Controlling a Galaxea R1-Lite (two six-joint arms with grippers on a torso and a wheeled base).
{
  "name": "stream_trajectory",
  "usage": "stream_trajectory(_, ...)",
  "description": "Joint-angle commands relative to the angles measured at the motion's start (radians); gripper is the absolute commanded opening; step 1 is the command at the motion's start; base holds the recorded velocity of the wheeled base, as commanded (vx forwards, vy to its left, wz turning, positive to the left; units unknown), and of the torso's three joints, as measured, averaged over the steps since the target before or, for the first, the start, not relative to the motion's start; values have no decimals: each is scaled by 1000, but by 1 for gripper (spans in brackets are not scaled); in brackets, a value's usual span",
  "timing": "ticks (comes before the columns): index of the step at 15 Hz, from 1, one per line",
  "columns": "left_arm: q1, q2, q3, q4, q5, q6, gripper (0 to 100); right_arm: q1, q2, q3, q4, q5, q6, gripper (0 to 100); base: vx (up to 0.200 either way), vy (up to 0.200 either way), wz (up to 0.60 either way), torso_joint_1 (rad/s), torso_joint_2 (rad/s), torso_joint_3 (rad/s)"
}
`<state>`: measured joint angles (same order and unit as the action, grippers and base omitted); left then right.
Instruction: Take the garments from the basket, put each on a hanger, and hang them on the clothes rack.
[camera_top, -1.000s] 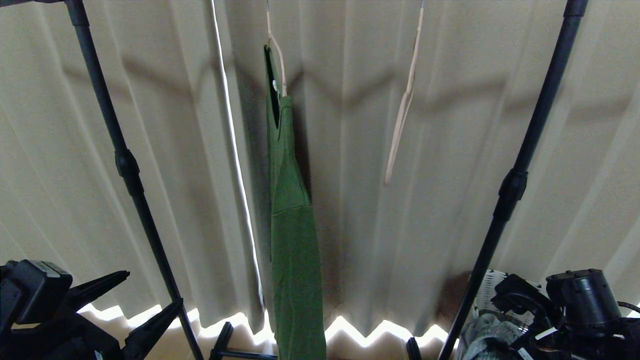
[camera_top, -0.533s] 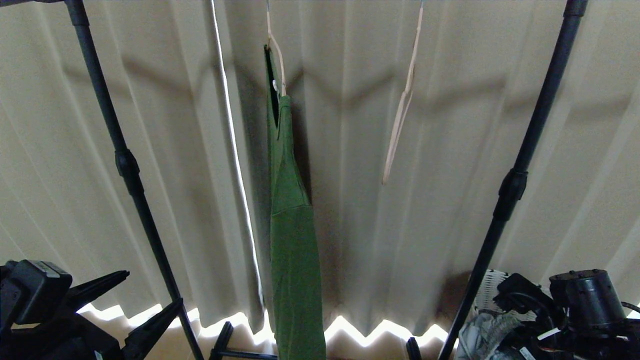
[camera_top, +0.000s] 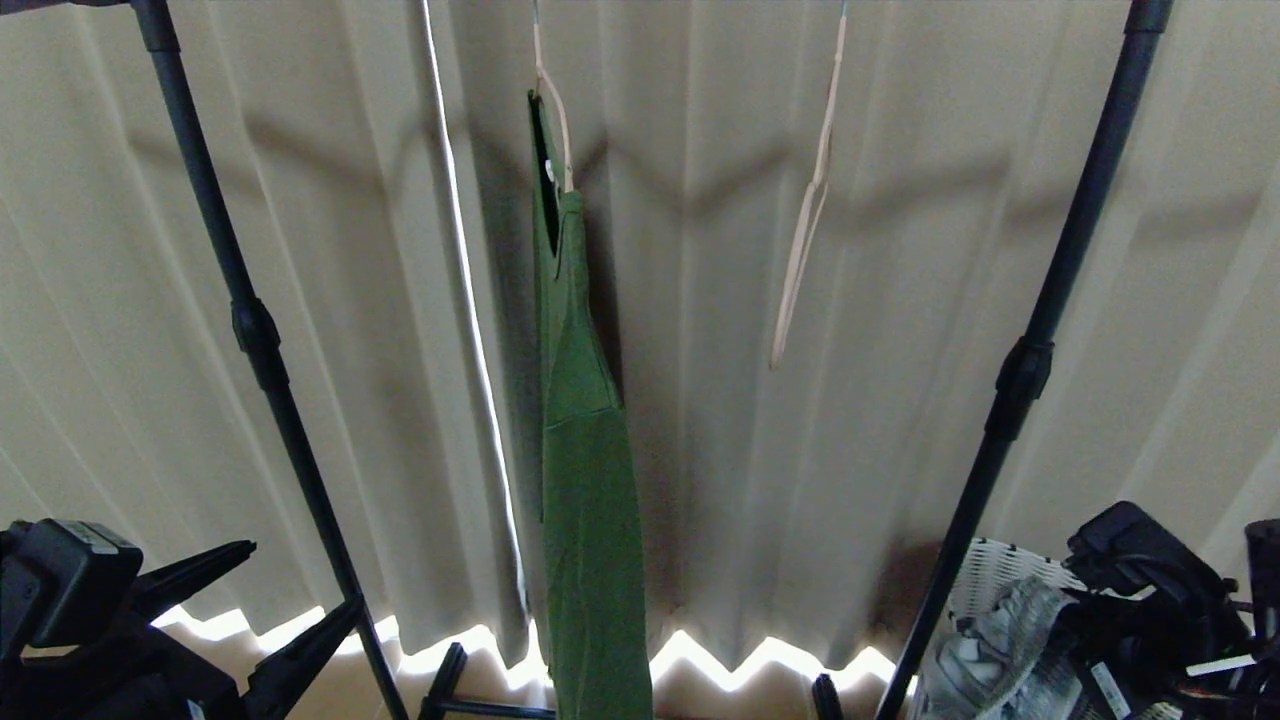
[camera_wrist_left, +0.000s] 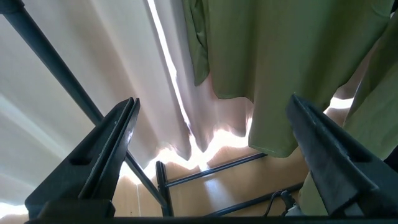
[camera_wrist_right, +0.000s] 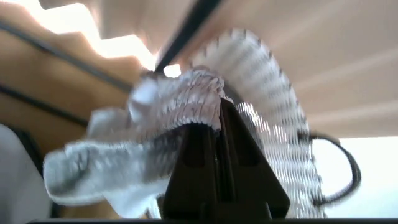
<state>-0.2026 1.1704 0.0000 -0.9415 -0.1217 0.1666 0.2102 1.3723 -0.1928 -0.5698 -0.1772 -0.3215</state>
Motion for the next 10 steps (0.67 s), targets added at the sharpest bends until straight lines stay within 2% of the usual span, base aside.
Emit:
stream_trajectory(1, 0, 2, 0, 0, 1, 1, 100, -12, -105, -51, -2, 39, 15, 0, -200, 0, 0, 2, 2, 7)
stream_trajectory(3, -1, 2, 0, 0, 1, 2, 100, -11, -128, -74, -4, 42, 41, 0, -200, 0, 0, 17, 5, 5)
stream_trajectory(10, -1, -3, 0, 0, 1, 2, 100, -11, -167, -83, -2, 42, 42, 0, -200, 0, 0, 1, 2, 4)
